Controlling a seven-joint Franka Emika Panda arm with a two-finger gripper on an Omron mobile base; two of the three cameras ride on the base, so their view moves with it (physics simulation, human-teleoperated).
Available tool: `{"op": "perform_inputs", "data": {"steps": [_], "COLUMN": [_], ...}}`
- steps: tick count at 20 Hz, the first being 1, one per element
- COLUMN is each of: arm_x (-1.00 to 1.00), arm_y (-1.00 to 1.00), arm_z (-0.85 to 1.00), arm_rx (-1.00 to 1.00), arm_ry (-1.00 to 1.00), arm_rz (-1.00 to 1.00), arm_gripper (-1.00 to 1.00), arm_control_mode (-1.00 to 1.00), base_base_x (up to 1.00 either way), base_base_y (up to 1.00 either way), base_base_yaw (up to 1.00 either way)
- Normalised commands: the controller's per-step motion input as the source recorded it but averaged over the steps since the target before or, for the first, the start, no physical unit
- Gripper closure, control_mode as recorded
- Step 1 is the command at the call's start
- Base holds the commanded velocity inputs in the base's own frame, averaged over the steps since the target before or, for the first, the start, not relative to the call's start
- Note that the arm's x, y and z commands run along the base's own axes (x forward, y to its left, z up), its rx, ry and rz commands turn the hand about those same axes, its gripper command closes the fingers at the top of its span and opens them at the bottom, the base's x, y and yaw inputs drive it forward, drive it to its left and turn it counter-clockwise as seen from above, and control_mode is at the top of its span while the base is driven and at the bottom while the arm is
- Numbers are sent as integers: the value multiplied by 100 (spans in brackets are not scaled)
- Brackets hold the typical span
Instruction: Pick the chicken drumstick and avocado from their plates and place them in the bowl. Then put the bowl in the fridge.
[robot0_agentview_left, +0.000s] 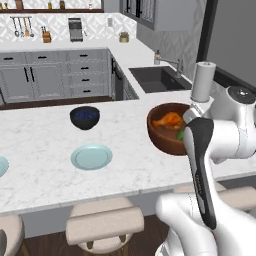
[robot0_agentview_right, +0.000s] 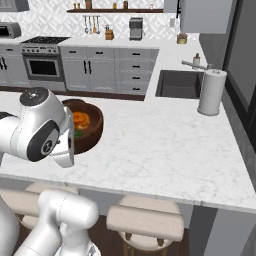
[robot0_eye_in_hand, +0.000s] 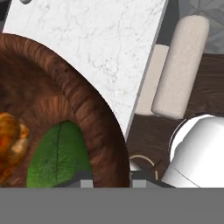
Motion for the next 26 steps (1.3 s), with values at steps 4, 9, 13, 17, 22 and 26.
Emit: {"op": "perform_inputs", "data": {"steps": [4,9,13,17,22,26], "arm_x": [0,0,0,0,0,0], "arm_y": [0,0,0,0,0,0], "arm_z": [0,0,0,0,0,0], "arm_rx": [0,0,0,0,0,0], "arm_ry": [0,0,0,0,0,0], "arm_rz": [0,0,0,0,0,0], "arm_gripper": [100,100,100,100,100,100], "arm_control_mode": [100,100,100,100,100,100], "base_base_x": [-72,-95,-82,-9,25,41], "base_base_y": [0,30,96,100,100,100], "base_base_yaw": [0,20,50,50,16,7]}}
